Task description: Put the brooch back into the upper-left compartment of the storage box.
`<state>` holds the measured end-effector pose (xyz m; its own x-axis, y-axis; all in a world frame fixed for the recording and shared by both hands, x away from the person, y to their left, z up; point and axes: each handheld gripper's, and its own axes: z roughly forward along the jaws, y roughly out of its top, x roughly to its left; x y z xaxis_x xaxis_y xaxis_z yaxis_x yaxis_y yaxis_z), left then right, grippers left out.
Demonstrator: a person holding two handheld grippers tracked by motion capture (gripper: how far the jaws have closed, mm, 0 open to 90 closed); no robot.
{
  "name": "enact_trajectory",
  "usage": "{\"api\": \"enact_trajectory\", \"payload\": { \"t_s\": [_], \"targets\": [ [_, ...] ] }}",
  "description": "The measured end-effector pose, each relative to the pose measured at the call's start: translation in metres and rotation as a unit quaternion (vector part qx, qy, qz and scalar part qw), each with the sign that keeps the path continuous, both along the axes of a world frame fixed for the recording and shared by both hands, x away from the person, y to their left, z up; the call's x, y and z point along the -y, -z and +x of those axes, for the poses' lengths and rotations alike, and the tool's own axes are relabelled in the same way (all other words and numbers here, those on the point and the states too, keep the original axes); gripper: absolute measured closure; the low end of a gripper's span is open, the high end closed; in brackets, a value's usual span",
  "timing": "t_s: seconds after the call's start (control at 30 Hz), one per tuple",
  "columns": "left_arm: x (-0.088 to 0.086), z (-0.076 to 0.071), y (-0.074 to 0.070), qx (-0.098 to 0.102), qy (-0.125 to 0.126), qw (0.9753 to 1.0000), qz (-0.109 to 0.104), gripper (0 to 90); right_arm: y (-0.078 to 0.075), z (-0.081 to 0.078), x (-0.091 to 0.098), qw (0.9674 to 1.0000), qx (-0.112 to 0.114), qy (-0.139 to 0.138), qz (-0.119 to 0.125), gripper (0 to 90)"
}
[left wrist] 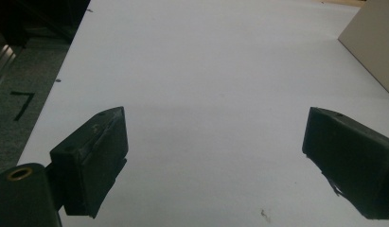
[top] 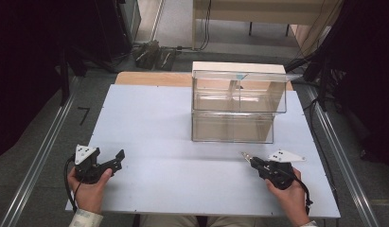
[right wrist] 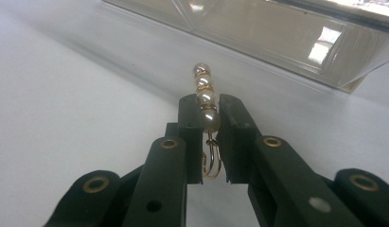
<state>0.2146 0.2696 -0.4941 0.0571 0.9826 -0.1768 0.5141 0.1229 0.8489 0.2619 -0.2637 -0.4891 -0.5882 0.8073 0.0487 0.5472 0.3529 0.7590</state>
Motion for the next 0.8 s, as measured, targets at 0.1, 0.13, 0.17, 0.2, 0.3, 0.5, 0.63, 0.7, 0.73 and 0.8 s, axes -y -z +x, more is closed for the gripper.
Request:
{"api": "enact_trajectory", "payload": {
  "t_s": [0.1,0.13,0.17,0.2,0.3,0.5,0.63,0.7,0.73,0.8],
  "targets": [
    [0.0,0.0,0.0,0.0,0.0,1.0,0.001,8.2,-0.003,-0.003,0.001,1.0,0.001,-0.001,0.009,78.0],
    [0.0,0.0,0.0,0.0,0.0,1.0,0.0,8.2,-0.004,-0.003,0.001,0.9999,0.002,-0.001,0.01,78.1],
    [0.0,0.0,0.0,0.0,-0.001,1.0,0.0,8.2,-0.004,-0.004,0.001,0.9999,0.002,-0.002,0.01,78.1],
    [0.0,0.0,0.0,0.0,-0.001,1.0,0.001,8.2,-0.005,-0.005,0.001,0.9999,0.002,-0.003,0.011,78.1],
    [0.0,0.0,0.0,0.0,0.0,1.0,0.0,8.2,-0.006,-0.008,0.0,0.9999,0.004,-0.005,0.012,78.1],
    [0.0,0.0,0.0,0.0,-0.001,1.0,0.0,8.2,-0.009,-0.013,-0.002,0.9998,0.006,-0.013,0.015,78.1],
    [0.0,0.0,0.0,0.0,-0.001,1.0,0.0,8.2,-0.012,-0.016,-0.003,0.9996,0.011,-0.016,0.019,78.1],
    [0.0,0.0,0.0,0.0,0.0,1.0,0.0,8.2,-0.013,-0.018,-0.003,0.9996,0.012,-0.017,0.021,78.1],
    [0.0,0.0,0.0,0.0,0.0,1.0,0.0,8.2,-0.014,-0.018,-0.003,0.9995,0.012,-0.018,0.022,78.1],
    [0.0,0.0,0.0,0.0,-0.001,1.0,0.0,8.2,-0.015,-0.02,-0.004,0.9994,0.015,-0.019,0.024,78.1]
  ]
}}
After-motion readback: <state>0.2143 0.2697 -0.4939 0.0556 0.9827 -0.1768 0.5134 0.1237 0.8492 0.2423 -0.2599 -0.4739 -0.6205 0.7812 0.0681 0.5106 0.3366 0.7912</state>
